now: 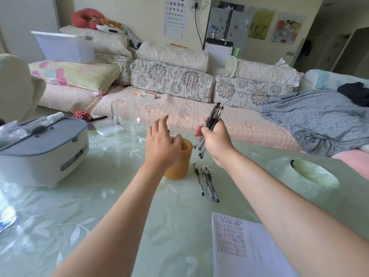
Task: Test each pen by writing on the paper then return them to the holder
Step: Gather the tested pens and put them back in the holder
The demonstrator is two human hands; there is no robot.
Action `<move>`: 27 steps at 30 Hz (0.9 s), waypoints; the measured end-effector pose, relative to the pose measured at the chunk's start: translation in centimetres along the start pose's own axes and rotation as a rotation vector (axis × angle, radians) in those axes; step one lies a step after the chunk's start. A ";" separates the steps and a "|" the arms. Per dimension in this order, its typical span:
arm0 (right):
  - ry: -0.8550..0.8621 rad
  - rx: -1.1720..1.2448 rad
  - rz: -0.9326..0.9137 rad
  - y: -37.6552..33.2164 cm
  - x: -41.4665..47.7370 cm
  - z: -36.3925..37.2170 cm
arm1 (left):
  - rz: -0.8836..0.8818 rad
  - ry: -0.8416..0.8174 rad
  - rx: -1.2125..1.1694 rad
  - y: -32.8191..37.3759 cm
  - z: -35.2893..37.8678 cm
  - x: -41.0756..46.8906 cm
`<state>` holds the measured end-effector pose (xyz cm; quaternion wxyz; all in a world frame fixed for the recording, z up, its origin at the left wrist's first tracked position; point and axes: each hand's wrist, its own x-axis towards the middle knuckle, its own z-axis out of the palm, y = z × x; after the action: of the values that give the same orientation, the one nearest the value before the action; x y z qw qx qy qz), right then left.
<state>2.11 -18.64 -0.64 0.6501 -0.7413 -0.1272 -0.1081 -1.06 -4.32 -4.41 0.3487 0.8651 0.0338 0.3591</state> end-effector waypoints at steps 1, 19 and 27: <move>0.012 -0.013 -0.009 -0.3 0.6 0.8 | -0.021 -0.110 -0.010 -0.5 0.0 -0.4; -0.020 -0.812 0.198 3.4 2.2 6.3 | -0.025 -0.239 -0.127 -3.4 2.1 -1.5; -0.206 -0.741 0.336 3.6 2.0 5.7 | -0.027 -0.263 -0.099 -3.9 1.5 -0.9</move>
<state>5.18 -13.31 -4.10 0.3319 -0.9424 -0.0212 0.0356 0.00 -2.49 -8.14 0.3970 0.8860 -0.0182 0.2389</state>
